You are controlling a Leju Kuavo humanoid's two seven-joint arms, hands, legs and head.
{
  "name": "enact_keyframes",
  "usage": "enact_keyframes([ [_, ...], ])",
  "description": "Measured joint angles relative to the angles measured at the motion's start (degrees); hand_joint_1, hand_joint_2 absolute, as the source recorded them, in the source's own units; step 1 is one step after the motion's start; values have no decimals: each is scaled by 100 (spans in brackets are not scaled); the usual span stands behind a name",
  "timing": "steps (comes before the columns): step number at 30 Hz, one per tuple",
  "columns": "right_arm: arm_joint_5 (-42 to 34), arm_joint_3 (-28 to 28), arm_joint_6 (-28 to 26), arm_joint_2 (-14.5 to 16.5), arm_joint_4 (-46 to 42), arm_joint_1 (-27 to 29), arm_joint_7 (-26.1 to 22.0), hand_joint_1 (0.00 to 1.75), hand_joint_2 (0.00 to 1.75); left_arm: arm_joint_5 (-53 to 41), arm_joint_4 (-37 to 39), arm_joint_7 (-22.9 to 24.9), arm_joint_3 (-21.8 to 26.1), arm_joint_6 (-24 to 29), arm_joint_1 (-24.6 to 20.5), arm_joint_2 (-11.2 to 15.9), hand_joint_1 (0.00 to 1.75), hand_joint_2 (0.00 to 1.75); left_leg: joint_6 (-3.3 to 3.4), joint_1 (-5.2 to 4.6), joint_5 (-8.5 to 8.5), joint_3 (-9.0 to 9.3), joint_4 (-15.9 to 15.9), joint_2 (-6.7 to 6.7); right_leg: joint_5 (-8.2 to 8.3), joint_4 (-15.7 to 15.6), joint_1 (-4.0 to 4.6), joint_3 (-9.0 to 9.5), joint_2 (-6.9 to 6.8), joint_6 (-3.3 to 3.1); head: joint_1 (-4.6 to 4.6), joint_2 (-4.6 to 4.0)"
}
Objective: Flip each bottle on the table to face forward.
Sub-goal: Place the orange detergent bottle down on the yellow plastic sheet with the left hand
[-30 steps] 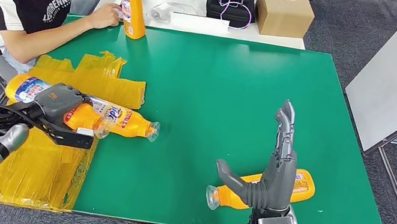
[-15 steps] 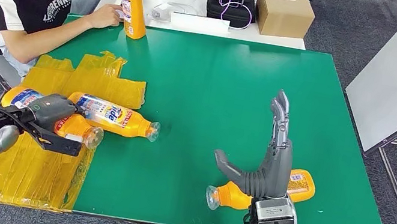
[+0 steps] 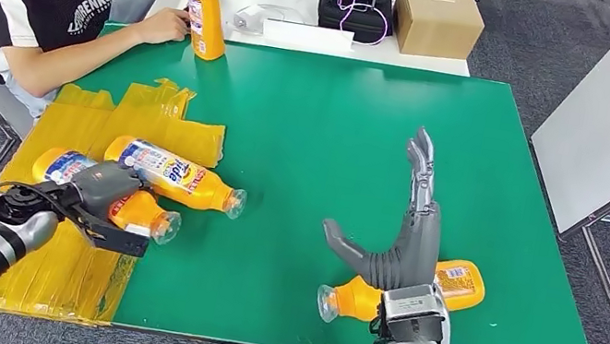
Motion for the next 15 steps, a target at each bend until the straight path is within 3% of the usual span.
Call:
enact_keyframes([
  [6,50,70,21,57,87,-87,67,0,175,-389,635,476,-100,437,-200,-846,175,175,1,-5,0,2,0,-26,-1,-1,-4,14,-22,1,0,0],
  [10,68,91,21,83,130,-122,99,0,175,-394,959,594,-120,510,-315,-1249,175,175,2,-5,1,9,0,-26,0,-2,-3,19,-22,1,-3,0],
  [15,156,149,21,127,150,-135,189,0,175,-345,1356,1237,18,859,-383,-1849,175,175,4,-4,6,11,0,-30,0,-2,-2,23,-27,2,-2,0],
])
